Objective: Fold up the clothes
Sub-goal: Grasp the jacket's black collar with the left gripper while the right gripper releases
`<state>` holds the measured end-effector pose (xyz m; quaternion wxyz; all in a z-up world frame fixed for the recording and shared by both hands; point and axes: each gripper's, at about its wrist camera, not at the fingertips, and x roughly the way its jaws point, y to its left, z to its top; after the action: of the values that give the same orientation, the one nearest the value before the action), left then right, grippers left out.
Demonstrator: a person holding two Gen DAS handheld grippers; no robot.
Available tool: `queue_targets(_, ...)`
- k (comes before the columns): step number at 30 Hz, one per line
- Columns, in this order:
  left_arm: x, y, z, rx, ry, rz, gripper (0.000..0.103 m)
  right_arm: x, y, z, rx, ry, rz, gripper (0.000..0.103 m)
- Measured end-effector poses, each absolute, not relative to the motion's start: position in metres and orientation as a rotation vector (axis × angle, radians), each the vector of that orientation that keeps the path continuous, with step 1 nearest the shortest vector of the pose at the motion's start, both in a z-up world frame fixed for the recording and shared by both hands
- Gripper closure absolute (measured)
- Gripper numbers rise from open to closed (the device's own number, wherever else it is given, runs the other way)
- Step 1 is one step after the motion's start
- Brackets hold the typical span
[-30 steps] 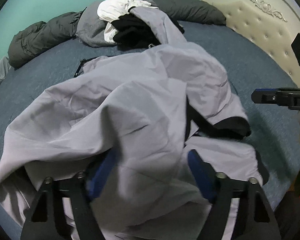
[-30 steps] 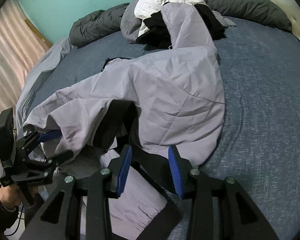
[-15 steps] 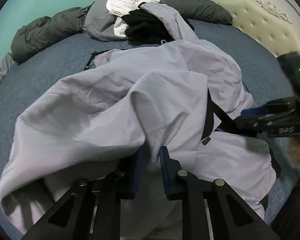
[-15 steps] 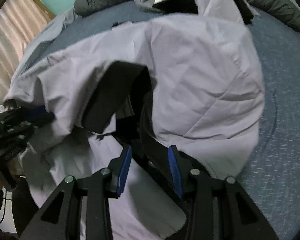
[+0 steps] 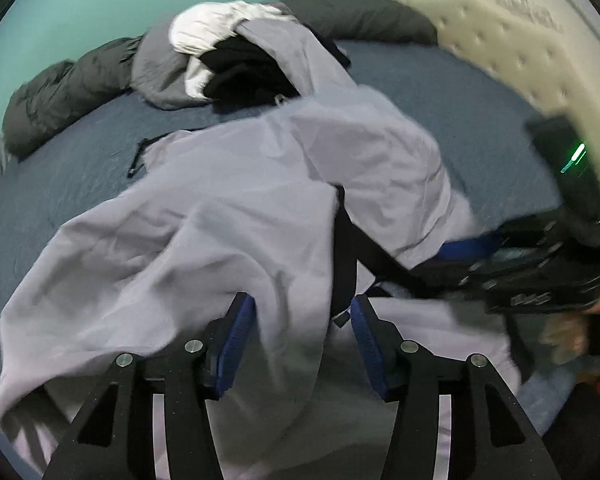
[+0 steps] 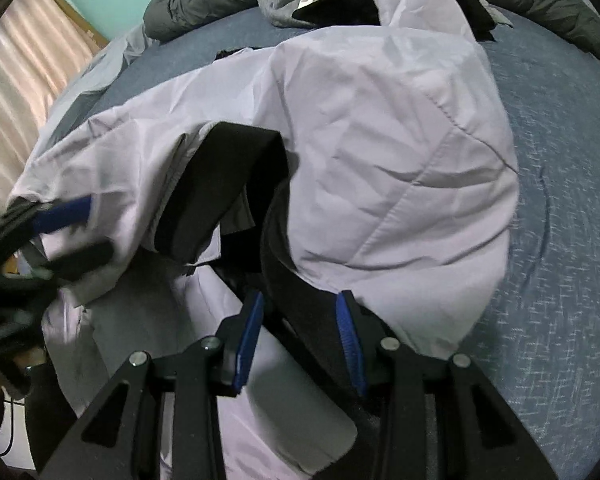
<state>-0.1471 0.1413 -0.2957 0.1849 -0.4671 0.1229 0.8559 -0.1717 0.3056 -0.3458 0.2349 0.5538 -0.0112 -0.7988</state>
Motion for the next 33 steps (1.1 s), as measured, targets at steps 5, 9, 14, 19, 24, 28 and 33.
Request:
queue_targets(5, -0.154, 0.149, -0.317, -1.363, 0.426, 2.421, 0.048, -0.171, 0.312, -0.347, 1.509, -0.058, -2.184, 0.065)
queue_targets(9, -0.161, 0.144, -0.326, -1.376, 0.475, 2.419, 0.065, -0.170, 0.311, -0.355, 1.520, -0.042, -2.173, 0.065)
queue_targets(14, -0.168, 0.130, -0.328, -1.396, 0.435, 2.407, 0.088, -0.174, 0.311, -0.362, 1.531, -0.029, -2.165, 0.065)
queue_targets(19, -0.166, 0.117, -0.318, -1.361, 0.410, 2.427, 0.098, -0.182, 0.309, -0.369, 1.558, 0.013, -2.156, 0.079)
queue_targets(24, -0.163, 0.103, -0.307, -1.347, 0.368, 2.435, 0.099, -0.183, 0.307, -0.364, 1.546, 0.075, -2.172, 0.100)
queue_targets(28, -0.160, 0.092, -0.293, -1.326, 0.336, 2.440, 0.099, -0.185, 0.315, -0.340, 1.481, 0.063, -2.257, 0.100)
queue_targets(33, -0.158, 0.060, -0.262, -1.292, 0.284, 2.494, 0.099, -0.192, 0.331, -0.291, 1.367, 0.102, -2.355, 0.100)
